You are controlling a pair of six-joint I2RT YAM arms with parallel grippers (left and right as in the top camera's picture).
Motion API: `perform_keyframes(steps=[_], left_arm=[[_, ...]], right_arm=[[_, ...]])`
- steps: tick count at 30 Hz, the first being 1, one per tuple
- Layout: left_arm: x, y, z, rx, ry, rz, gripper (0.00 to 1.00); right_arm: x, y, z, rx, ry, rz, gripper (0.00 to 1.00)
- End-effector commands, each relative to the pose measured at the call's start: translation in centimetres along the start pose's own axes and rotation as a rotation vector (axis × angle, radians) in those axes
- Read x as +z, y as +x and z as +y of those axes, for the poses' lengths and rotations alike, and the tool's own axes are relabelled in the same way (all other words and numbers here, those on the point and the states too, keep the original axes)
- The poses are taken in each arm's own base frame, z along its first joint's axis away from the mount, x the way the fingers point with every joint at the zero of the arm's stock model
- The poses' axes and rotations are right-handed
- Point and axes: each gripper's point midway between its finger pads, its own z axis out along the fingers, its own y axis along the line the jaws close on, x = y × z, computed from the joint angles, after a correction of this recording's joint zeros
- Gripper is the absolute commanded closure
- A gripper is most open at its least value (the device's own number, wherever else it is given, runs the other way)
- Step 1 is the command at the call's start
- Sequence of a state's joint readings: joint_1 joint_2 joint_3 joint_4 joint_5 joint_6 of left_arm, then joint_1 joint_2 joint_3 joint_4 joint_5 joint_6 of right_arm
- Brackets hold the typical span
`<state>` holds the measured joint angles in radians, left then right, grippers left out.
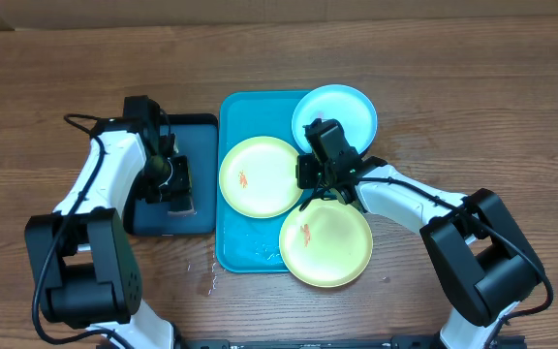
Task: Clean dirty plates on tray and stack at the side
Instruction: 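Lower the left gripper into the black tray and grasp the sponge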
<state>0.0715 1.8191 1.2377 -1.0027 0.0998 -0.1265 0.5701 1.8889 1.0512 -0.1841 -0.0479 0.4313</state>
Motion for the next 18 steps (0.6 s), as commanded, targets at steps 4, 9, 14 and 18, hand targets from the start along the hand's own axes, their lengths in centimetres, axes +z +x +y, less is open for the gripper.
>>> perform_keyframes(steps=[4,9,14,18], left_arm=[[0.60,-0.68,-0.12,0.036,-0.005,-0.019,0.59],[0.80,-0.55,0.57,0.045,-0.044,-0.018,0.58],[0.90,-0.79,0.78,0.046,-0.056,-0.029,0.58],[0.95,-0.80,0.75,0.046,-0.053,-0.031,0.59]], right_arm=[[0.16,-0.15,0.04,0.015,-0.001,-0.005,0.94],[0.16,-0.15,0.04,0.015,-0.001,-0.005,0.94],[0.16,-0.15,0.04,0.015,-0.001,-0.005,0.93],[0.16,-0.15,0.03,0.015,-0.001,-0.005,0.93]])
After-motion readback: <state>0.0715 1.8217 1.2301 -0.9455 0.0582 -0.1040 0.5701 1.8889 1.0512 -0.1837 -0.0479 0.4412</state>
